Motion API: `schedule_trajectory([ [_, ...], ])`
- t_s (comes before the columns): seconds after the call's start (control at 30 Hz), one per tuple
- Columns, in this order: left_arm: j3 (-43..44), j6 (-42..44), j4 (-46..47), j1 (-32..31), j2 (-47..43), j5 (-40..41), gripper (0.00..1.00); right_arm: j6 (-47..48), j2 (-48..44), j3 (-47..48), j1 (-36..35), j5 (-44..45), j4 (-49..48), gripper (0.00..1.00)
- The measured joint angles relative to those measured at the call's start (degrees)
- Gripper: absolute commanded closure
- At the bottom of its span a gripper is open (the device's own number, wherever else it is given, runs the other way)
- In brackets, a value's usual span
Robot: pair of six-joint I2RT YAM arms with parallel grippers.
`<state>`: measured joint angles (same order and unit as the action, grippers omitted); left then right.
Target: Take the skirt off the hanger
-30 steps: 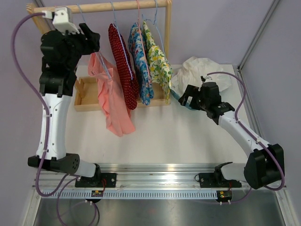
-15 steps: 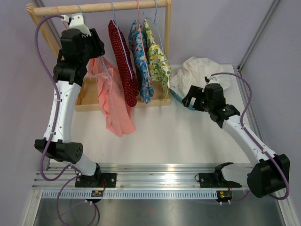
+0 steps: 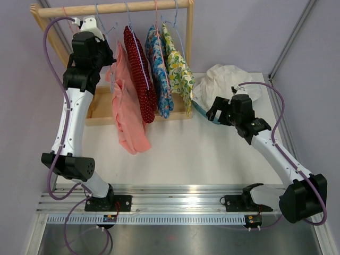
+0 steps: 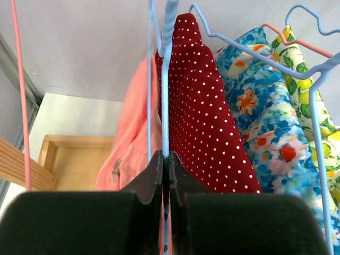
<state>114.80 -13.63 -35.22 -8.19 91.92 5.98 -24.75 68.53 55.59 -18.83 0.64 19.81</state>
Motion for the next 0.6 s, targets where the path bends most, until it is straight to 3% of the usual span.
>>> schedule_trajectory([
  [0.37,5.60,3.06,-6.93,-1.38,0.44,3.19,1.00,2.47,-2.16,1.44,-1.44,-4.28,-0.04,0.01],
  [0.6,15.65,4.17,-11.91,-2.40,0.04,4.83,1.00,8.11,-1.90,19.98,-16.61,-4.90,0.63,0.00],
])
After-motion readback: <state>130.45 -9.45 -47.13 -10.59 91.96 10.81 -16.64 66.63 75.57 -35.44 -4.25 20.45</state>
